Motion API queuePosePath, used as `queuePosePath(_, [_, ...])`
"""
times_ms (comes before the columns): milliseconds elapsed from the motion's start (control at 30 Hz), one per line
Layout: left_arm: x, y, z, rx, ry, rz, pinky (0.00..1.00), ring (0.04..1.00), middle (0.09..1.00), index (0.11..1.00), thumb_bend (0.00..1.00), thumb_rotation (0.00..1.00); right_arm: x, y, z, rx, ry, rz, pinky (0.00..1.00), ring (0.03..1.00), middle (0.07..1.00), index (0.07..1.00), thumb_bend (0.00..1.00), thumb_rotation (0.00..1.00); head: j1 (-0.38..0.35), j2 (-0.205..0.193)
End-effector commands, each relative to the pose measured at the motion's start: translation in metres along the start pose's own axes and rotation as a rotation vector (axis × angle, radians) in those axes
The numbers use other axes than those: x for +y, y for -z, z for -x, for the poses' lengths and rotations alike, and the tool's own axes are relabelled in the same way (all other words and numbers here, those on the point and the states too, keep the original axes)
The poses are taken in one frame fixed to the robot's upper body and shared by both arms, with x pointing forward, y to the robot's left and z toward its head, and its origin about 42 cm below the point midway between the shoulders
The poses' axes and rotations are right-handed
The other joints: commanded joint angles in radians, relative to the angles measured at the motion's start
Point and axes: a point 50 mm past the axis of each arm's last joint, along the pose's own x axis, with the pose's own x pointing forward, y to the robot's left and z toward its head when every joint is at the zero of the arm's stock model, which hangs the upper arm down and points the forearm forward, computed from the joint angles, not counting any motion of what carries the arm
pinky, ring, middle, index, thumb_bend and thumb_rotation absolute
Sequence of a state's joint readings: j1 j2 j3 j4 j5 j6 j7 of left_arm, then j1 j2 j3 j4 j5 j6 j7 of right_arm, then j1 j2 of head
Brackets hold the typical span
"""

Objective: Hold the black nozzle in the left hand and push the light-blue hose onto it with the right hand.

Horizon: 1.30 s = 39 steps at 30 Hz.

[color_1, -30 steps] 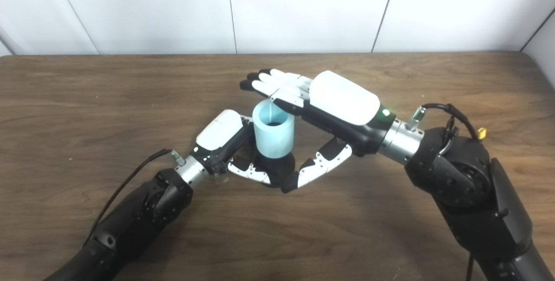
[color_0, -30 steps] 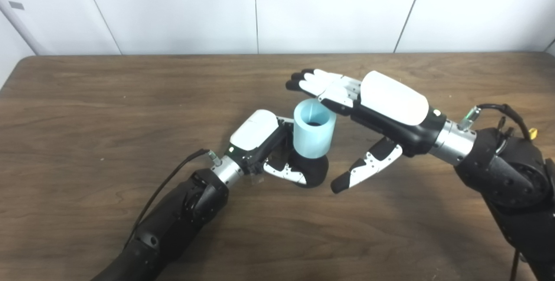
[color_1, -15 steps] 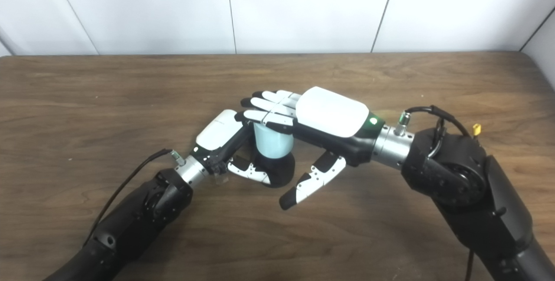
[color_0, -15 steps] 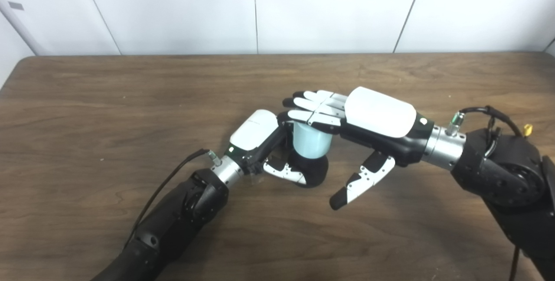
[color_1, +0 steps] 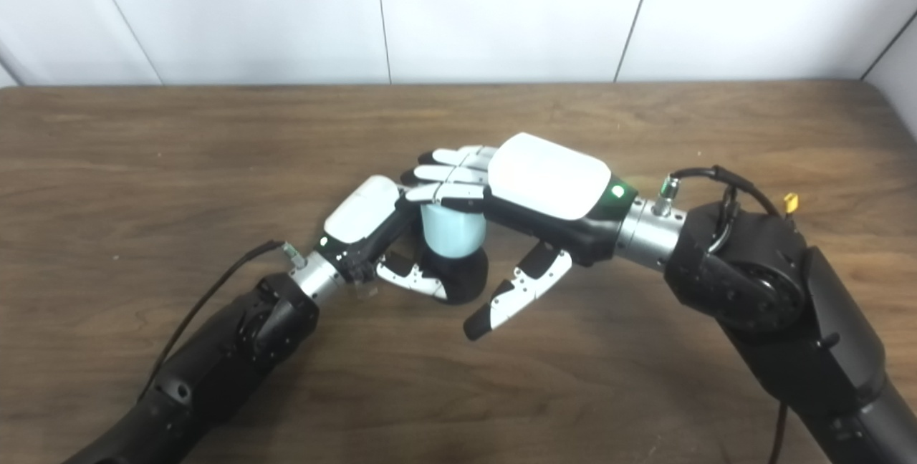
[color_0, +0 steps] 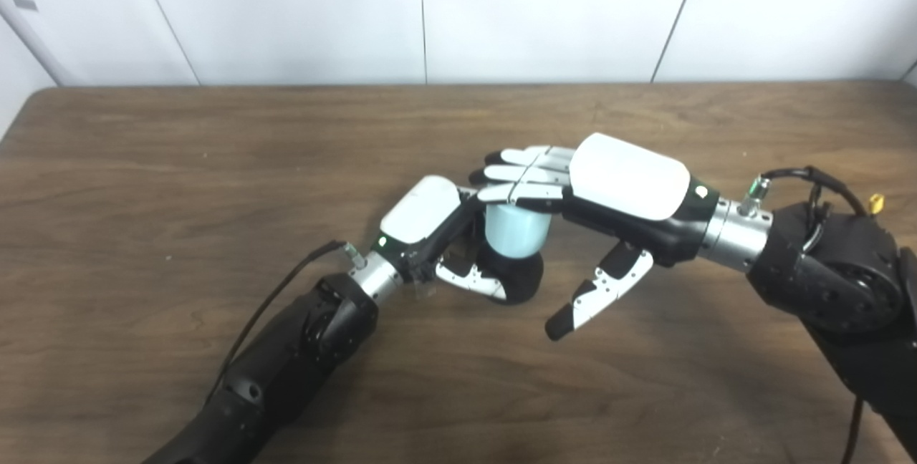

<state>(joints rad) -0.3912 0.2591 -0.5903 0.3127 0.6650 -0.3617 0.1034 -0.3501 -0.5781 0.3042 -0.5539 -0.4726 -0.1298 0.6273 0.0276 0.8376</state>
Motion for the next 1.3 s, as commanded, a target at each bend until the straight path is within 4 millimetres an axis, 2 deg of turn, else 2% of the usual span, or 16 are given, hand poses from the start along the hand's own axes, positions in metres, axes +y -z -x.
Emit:
queuePosePath(0, [-0.067, 0.025, 0.060, 0.235, 0.368, 0.019, 0.41, 0.430, 0.482, 0.520, 0.50, 0.00, 0.025, 0.003, 0.014, 0.013, -0.164, -0.008, 0.86, 0.919, 0.906, 0.856, 0.85, 0.85, -0.001, 0.000])
queuePosePath(100, [-0.067, 0.024, 0.060, 0.239, 0.381, 0.010, 0.42, 0.432, 0.488, 0.514, 0.50, 0.00, 0.034, 0.002, 0.017, 0.001, -0.157, -0.001, 0.82, 0.903, 0.893, 0.832, 0.83, 0.83, -0.001, 0.000])
queuePosePath(200, [-0.068, 0.024, 0.059, 0.240, 0.376, 0.015, 0.42, 0.432, 0.489, 0.513, 0.50, 0.00, 0.043, 0.000, 0.018, -0.010, -0.170, 0.016, 0.81, 0.904, 0.897, 0.835, 0.83, 0.82, -0.006, -0.002])
queuePosePath(400, [-0.068, 0.024, 0.058, 0.232, 0.363, 0.022, 0.40, 0.423, 0.482, 0.525, 0.50, 0.00, 0.056, -0.007, 0.009, 0.002, -0.251, 0.031, 0.91, 0.975, 0.964, 0.905, 0.83, 0.85, 0.001, -0.003])
queuePosePath(867, [-0.066, 0.025, 0.060, 0.234, 0.368, 0.033, 0.42, 0.435, 0.484, 0.520, 0.50, 0.00, 0.077, -0.011, -0.002, 0.012, -0.304, 0.065, 0.93, 0.991, 0.986, 0.938, 0.83, 0.92, 0.000, 0.003])
queuePosePath(1133, [-0.065, 0.027, 0.061, 0.235, 0.361, 0.033, 0.43, 0.434, 0.479, 0.525, 0.50, 0.00, 0.073, -0.007, 0.003, 0.040, -0.277, 0.047, 0.95, 0.998, 0.992, 0.942, 0.82, 0.91, -0.003, 0.001])
queuePosePath(1233, [-0.066, 0.027, 0.061, 0.235, 0.368, 0.021, 0.43, 0.432, 0.478, 0.527, 0.50, 0.00, 0.064, -0.005, 0.004, 0.047, -0.132, -0.042, 0.93, 0.992, 0.991, 0.966, 0.79, 0.90, -0.004, -0.003])
queuePosePath(1267, [-0.066, 0.026, 0.061, 0.235, 0.370, 0.019, 0.43, 0.433, 0.478, 0.526, 0.50, 0.00, 0.059, -0.004, 0.004, 0.050, -0.049, -0.095, 0.89, 0.986, 0.996, 0.983, 0.77, 0.83, -0.004, -0.003])
